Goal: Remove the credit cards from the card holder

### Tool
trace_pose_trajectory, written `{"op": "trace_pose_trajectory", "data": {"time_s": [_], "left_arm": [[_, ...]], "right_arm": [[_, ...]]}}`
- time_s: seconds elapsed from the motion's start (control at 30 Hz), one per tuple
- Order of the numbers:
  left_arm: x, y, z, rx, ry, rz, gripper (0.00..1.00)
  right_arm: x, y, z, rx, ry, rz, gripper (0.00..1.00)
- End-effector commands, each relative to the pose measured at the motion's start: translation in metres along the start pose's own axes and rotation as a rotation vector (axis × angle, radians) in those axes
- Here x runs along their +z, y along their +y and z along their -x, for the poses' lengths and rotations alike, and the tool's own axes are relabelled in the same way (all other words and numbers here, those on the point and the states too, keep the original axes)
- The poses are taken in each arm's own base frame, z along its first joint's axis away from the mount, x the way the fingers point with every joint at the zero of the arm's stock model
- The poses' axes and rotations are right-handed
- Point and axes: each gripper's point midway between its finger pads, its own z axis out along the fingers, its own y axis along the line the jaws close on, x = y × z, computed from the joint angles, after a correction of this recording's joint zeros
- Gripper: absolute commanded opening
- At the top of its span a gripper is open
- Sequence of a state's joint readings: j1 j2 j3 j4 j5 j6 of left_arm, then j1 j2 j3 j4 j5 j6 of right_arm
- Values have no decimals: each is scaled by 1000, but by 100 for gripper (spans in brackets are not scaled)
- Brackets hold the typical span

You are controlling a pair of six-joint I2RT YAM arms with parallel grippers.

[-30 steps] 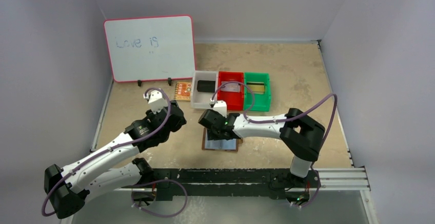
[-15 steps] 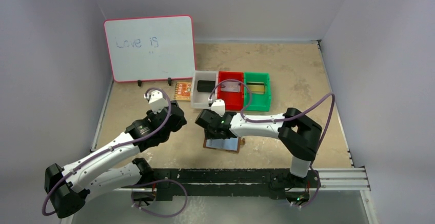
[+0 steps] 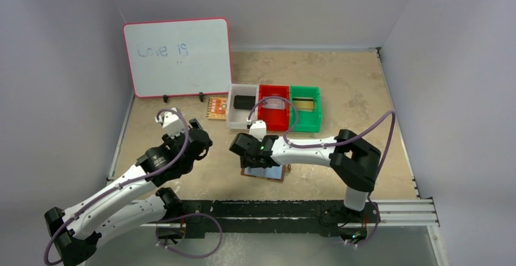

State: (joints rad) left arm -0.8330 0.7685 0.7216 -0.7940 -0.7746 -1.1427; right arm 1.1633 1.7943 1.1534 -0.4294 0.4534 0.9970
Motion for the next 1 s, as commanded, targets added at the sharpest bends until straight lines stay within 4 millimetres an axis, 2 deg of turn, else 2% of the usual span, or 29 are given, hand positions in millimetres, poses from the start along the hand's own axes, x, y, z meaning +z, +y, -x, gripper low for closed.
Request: {"op": "trace_pose_trajectory", "data": {"time_s": [0.0, 0.3, 0.53, 0.63, 0.7, 0.83, 0.97], "left_arm": [[-4, 3, 17, -51, -60, 13, 65], [-3, 4, 13, -53, -49, 15, 65], [-4, 5, 14, -51, -49, 13, 65], [-4, 4, 14, -54, -47, 10, 65], [-4, 2, 12, -54, -39, 4, 65], [-3, -10, 3, -50, 2, -46, 65], [0, -32, -14, -53, 74, -133, 65]], "right_arm": [[5, -13, -10, 42, 16, -63, 66], [10, -9, -25, 64, 57, 2, 59], [14, -12, -25, 49, 48, -20, 50], [9, -7, -21, 51, 36, 21, 46], [7, -2, -18, 48, 27, 62, 39], [1, 9, -13, 49, 7, 165, 25], [-6, 21, -7, 80, -12, 334, 19]]}}
